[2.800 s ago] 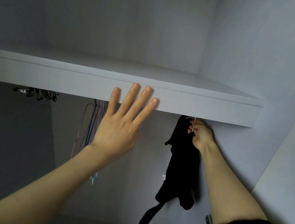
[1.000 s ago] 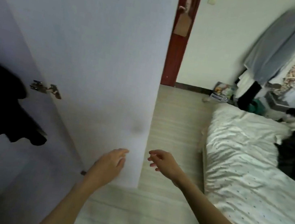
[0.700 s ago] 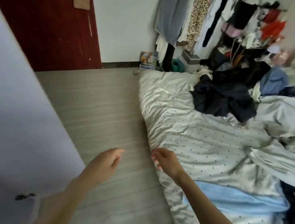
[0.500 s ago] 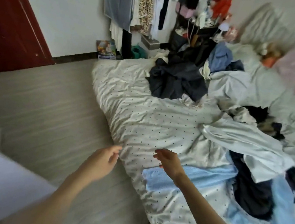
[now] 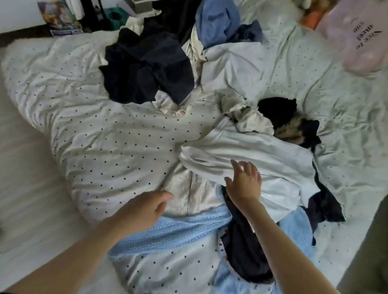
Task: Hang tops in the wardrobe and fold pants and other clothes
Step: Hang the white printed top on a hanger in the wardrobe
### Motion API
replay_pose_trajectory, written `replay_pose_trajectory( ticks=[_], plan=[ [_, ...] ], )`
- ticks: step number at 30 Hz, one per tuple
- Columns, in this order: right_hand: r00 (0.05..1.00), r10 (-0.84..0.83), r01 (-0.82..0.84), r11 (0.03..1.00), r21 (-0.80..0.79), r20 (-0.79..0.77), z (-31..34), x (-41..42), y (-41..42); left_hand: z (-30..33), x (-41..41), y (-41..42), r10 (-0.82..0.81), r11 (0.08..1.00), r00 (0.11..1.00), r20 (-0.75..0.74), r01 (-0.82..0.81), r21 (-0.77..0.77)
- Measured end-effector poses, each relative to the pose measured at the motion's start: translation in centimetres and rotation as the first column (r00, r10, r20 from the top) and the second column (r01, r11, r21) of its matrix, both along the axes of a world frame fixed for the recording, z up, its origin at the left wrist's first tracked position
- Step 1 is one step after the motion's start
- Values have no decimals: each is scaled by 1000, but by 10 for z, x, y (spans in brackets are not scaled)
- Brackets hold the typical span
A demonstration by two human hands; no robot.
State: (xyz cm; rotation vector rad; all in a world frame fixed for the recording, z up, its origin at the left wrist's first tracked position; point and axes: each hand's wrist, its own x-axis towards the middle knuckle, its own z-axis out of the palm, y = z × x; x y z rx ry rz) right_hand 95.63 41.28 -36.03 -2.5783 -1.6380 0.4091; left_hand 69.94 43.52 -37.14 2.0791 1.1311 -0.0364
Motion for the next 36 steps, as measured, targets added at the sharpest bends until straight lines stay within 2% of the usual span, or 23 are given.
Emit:
replay_pose_trajectory(
  ticks=[4, 6, 8, 10, 13, 16, 18, 21, 24, 25, 26, 27, 28, 29, 31, 32, 33, 34, 36],
  plan=[
    [969, 210, -187, 967, -170, 130, -27, 24, 18, -11, 29, 4, 37, 999, 999, -5, -37, -11],
    [939, 282, -248, 952, -177, 199, -41, 21, 18, -16, 31, 7, 41, 999, 999, -28, -42, -22],
    [928, 294, -274, 955, -116, 228, -51, 24, 28, -23, 33, 21, 59, 998, 998, -33, -59, -8],
    [948, 273, -278, 961, 8, 162, -52, 21, 33, -29, 35, 30, 75, 997, 997, -30, -75, 11],
    [947, 305, -273, 931, 242, -102, -43, 7, 17, -33, 44, 34, 169, 985, 986, 0, -169, -13],
    [902, 379, -308, 900, 308, -206, -39, 5, -23, -32, 62, 39, 332, 939, 942, 44, -326, -111],
    [890, 376, -300, 910, 287, -259, -39, 14, -46, -29, 82, 44, 503, 825, 863, 31, -469, -315],
    [887, 324, -260, 939, 225, -328, -34, 25, -70, -24, 117, 40, 752, 467, 656, -60, -595, -654],
    [872, 344, -269, 932, 244, -350, -26, 31, -86, -24, 142, 33, 900, 86, 411, -142, -488, -869],
    [870, 352, -275, 928, 252, -345, -24, 33, -88, -25, 146, 33, 925, 8, 343, -163, -445, -895],
    [871, 351, -280, 930, 238, -343, -23, 35, -91, -26, 150, 32, 933, -14, 319, -168, -434, -901],
    [876, 337, -279, 938, 207, -345, -22, 38, -94, -28, 156, 31, 929, 15, 336, -158, -458, -889],
    [883, 313, -272, 948, 163, -350, -21, 40, -95, -28, 160, 30, 917, 91, 377, -127, -509, -856],
    [893, 284, -254, 958, 129, -349, -21, 42, -94, -28, 163, 28, 893, 219, 445, -73, -569, -793],
    [914, 225, -181, 971, 156, -336, -14, 45, -87, -25, 164, 23, 772, 575, 628, 96, -627, -525],
    [927, 174, -106, 971, 215, -332, -9, 45, -78, -23, 160, 19, 643, 752, 741, 196, -561, -346],
    [931, 100, 5, 958, 287, -352, -3, 44, -67, -20, 154, 13, 460, 887, 844, 275, -427, -175],
    [918, 8, 131, 938, 321, -397, 5, 41, -52, -17, 146, 7, 266, 963, 916, 300, -268, -35],
    [827, -178, 331, 921, 206, -533, 14, 39, -23, -15, 136, -6, -31, 992, 970, 243, 0, 127]
  ],
)
